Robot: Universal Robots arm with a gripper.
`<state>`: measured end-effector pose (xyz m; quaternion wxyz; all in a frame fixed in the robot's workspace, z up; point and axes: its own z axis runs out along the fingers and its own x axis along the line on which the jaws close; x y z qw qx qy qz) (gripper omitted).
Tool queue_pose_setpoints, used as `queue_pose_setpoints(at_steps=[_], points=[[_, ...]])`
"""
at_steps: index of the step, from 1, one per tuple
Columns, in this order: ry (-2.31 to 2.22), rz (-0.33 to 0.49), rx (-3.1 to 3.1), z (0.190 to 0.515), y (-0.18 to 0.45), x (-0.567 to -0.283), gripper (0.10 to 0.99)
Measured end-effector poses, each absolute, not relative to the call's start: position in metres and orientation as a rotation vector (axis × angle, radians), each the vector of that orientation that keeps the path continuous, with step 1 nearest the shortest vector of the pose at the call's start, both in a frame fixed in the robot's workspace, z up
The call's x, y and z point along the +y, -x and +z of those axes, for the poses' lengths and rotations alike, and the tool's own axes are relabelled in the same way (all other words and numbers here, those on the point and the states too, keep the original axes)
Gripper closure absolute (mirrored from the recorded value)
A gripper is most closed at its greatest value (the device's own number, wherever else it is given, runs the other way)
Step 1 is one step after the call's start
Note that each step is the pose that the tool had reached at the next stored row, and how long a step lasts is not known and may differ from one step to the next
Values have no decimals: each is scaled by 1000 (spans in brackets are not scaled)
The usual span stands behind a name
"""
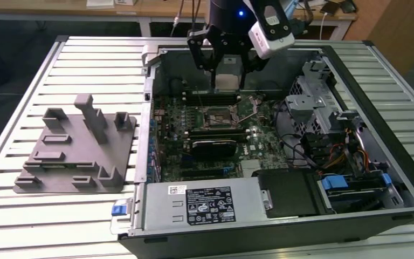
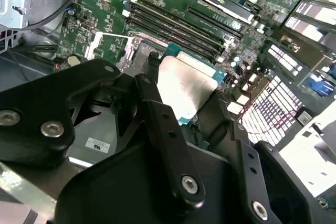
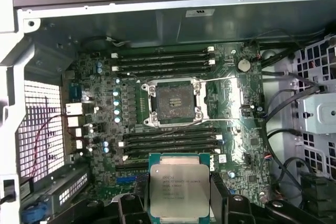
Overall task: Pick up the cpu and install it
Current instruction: 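Pick up the cpu and move it towards the insertion slot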
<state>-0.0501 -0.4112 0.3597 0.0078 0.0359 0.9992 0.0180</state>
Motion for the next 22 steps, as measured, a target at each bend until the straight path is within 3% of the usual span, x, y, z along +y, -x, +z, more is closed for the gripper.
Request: queue_pose_setpoints(at_steps=[22], points=[[-113, 56, 3124, 330, 40, -408, 545]])
